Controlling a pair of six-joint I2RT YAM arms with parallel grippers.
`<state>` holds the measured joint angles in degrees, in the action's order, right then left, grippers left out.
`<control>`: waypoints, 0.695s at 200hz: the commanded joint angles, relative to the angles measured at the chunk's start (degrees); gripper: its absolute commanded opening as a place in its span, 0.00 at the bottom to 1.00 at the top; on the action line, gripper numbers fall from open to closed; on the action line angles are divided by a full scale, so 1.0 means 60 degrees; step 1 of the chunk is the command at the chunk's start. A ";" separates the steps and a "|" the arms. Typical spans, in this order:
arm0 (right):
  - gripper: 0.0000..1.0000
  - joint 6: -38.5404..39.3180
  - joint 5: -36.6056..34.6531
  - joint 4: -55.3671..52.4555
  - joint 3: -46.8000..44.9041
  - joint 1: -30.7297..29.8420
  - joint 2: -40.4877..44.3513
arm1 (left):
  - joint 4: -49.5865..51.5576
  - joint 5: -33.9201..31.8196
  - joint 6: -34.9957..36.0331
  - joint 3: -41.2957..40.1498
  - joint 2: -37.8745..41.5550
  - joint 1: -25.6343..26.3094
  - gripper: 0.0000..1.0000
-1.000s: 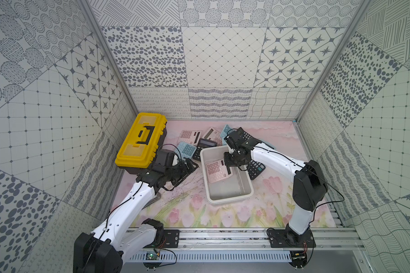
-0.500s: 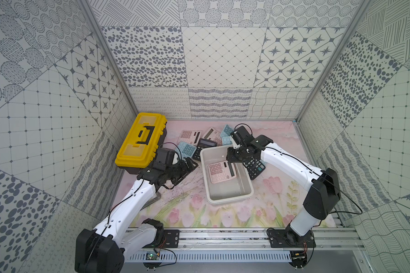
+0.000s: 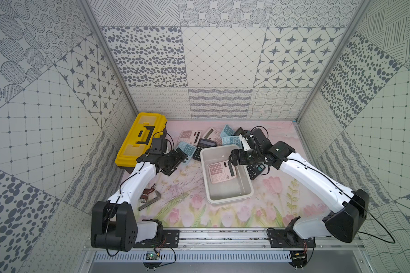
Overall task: Put the calculator in the storage box
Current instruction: Place the calculator in the storage box, then pick up the calculator from the center of the board.
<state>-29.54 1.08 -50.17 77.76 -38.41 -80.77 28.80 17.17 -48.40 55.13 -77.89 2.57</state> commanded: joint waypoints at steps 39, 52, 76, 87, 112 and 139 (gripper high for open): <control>0.95 0.0119 0.0111 0.0481 -0.0652 0.0140 0.0461 | -0.1575 -0.0664 -0.0646 -0.0418 -0.1301 -0.0266 0.86; 0.95 0.0131 0.0141 0.0502 -0.0709 0.0175 0.0467 | -0.1944 -0.0598 -0.0870 -0.0514 -0.1503 -0.0262 0.83; 0.95 0.0147 0.0185 0.0555 -0.0794 0.0218 0.0529 | -0.2778 -0.0426 -0.1394 -0.0808 -0.1868 -0.0266 0.77; 0.95 0.0145 0.0201 0.0583 -0.0819 0.0232 0.0553 | -0.3028 -0.0401 -0.1600 -0.0885 -0.2066 -0.0260 0.74; 0.95 0.0177 0.0216 0.0598 -0.0898 0.0285 0.0646 | -0.3594 -0.0220 -0.2053 -0.1016 -0.2494 -0.0278 0.66; 0.95 0.0177 0.0217 0.0612 -0.1033 0.0369 0.0745 | -0.4087 -0.0167 -0.2410 -0.1068 -0.2954 -0.0278 0.57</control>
<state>-29.30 2.31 -48.51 72.62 -36.67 -78.13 12.93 15.07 -57.28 49.28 -92.60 1.08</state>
